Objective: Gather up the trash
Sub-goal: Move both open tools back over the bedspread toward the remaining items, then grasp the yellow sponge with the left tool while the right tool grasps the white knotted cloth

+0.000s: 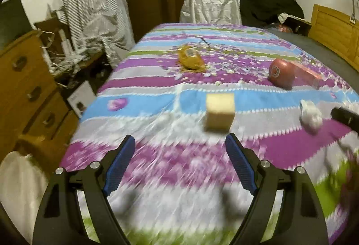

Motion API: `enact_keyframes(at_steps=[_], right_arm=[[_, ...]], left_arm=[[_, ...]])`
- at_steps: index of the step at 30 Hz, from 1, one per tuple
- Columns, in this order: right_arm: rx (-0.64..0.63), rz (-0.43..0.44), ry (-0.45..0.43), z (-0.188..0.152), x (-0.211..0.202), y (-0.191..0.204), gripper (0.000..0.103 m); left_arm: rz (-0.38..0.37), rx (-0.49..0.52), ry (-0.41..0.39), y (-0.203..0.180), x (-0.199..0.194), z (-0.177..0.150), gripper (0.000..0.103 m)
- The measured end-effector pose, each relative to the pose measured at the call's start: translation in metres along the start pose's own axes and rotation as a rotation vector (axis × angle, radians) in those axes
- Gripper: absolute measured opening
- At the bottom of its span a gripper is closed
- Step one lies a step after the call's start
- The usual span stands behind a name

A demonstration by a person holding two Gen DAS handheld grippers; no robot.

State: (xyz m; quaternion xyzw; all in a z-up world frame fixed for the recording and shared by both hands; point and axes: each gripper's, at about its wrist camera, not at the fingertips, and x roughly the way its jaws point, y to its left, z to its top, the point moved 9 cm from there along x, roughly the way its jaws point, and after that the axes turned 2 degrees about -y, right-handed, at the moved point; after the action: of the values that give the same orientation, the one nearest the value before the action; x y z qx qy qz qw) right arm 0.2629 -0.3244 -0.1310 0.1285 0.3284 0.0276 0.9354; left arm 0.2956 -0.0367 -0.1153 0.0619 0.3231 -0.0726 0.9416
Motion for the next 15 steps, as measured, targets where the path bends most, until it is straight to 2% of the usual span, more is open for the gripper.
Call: enact_keyframes(at_steps=[5,9,10,11,12,13,14,15], right_arm=[[-0.015,-0.024,0.09,0.001,0.043,0.017,0.056],[0.029,-0.062,0.11,0.002,0.059,0.006,0.056],[0.046,-0.068,0.117,0.0,0.061,0.003,0.056],[0.065,-0.062,0.124,-0.003,0.062,-0.001,0.055],[0.081,-0.059,0.127,-0.004,0.064,-0.004,0.05],[0.102,-0.06,0.131,-0.005,0.065,-0.009,0.046],[0.127,-0.051,0.129,-0.005,0.067,-0.012,0.042],[0.149,-0.037,0.123,-0.006,0.065,-0.015,0.04]], left_arm=[[-0.091,-0.017,0.073,-0.023,0.04,0.01,0.079],[-0.126,0.001,0.085,-0.04,0.06,0.019,0.073],[-0.139,0.008,0.101,-0.045,0.066,0.018,0.067],[-0.152,0.02,0.146,-0.05,0.075,0.012,0.055],[-0.146,0.028,0.206,-0.052,0.086,0.004,0.05],[-0.145,0.022,0.221,-0.051,0.091,0.002,0.05],[-0.148,0.016,0.215,-0.051,0.09,0.003,0.044],[-0.146,0.011,0.215,-0.051,0.09,0.004,0.042]])
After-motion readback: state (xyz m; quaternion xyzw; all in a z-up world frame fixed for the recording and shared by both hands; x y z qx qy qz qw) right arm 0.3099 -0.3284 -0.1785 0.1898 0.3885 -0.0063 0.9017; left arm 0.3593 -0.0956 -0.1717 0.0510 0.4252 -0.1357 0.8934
